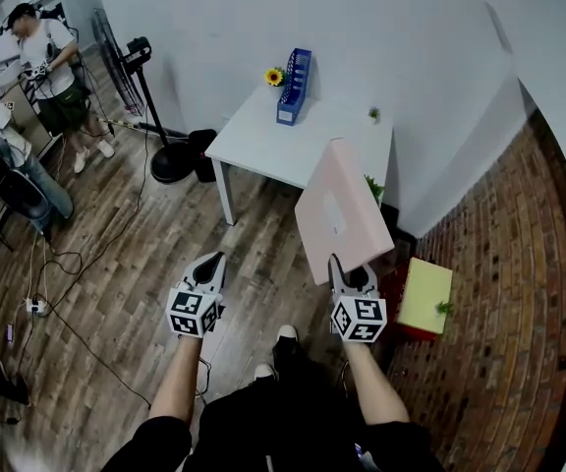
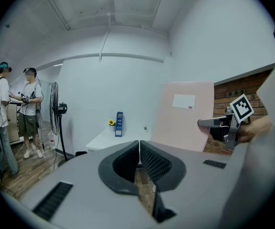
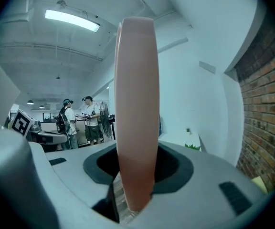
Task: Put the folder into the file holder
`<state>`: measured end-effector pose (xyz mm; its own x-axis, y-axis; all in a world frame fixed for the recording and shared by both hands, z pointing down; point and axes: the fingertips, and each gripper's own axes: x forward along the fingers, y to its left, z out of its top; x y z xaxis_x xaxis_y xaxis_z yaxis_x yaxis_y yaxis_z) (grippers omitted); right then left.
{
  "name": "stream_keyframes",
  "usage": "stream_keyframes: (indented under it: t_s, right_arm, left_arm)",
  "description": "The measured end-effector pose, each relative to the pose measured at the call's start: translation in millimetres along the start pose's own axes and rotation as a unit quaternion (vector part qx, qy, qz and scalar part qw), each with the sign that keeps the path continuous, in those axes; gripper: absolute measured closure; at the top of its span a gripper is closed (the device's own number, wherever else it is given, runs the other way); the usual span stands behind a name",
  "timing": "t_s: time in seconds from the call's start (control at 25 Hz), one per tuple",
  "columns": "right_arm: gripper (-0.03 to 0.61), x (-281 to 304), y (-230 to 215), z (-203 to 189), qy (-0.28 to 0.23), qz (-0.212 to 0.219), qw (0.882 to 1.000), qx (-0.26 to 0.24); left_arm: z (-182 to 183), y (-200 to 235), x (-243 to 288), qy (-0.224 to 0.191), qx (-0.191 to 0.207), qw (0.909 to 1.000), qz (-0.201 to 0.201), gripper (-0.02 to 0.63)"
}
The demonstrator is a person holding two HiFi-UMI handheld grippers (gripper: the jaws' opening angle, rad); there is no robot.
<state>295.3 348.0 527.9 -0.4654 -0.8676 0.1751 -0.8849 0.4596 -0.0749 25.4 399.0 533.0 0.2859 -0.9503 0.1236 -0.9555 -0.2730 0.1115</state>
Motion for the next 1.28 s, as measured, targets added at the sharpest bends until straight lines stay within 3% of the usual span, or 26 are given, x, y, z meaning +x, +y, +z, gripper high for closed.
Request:
stream_keyframes:
  t_s: [0.56, 1.28]
  right_arm:
    - [0.404, 106.8, -24.6, 7.7, 0.009, 0.002, 1.000, 0.014]
    - [0.405, 291.3, -84.6, 53.2, 0.006, 0.021, 1.000, 0.020]
  left_arm:
    - [4.9, 53.8, 85.8, 0.010, -0.007, 0.9999, 0.006, 0.588]
    - [50.1, 135.0, 252.1, 0.010, -0.009, 0.9995, 0.029, 0.588]
